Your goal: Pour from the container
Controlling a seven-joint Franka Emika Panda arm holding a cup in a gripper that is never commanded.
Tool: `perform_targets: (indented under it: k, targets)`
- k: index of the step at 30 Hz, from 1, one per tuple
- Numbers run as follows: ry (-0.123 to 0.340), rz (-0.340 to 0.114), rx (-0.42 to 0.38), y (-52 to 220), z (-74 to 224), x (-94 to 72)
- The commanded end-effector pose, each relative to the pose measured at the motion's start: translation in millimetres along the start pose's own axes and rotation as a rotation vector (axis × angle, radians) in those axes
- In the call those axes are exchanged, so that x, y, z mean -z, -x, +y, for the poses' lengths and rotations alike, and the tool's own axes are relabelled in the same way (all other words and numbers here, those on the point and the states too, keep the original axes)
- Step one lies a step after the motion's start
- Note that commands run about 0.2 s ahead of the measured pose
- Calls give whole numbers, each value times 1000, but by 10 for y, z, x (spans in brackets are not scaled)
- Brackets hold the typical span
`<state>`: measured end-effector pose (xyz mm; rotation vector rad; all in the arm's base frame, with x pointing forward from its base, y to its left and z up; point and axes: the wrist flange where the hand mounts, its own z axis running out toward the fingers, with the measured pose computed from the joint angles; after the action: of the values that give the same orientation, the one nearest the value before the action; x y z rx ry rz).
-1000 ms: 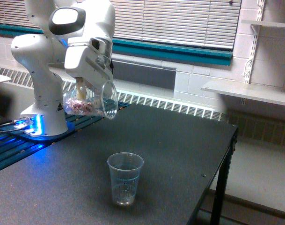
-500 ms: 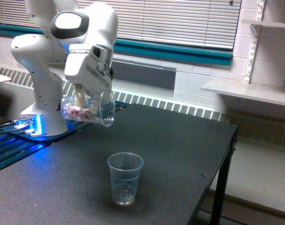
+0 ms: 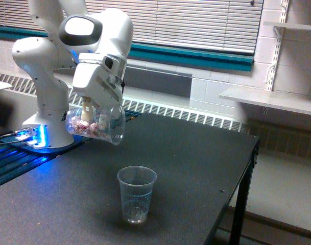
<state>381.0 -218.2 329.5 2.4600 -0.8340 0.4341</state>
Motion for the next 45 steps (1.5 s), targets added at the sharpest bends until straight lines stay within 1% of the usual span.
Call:
perform_targets:
  k: [1,4,8,19,28,36,45]
  targets:
    - [17,1,10,-15,-70,-21]
    - [25,-4,26,-12,-93,-35]
    - [39,-17,30,19,-123,-52]
    - [76,-35,49,15,-184,-77]
    - [91,-34,64,-8,-282,-120]
    - [119,-37,84,4,-316,-152]
    - [135,-33,109,2,-338,-157]
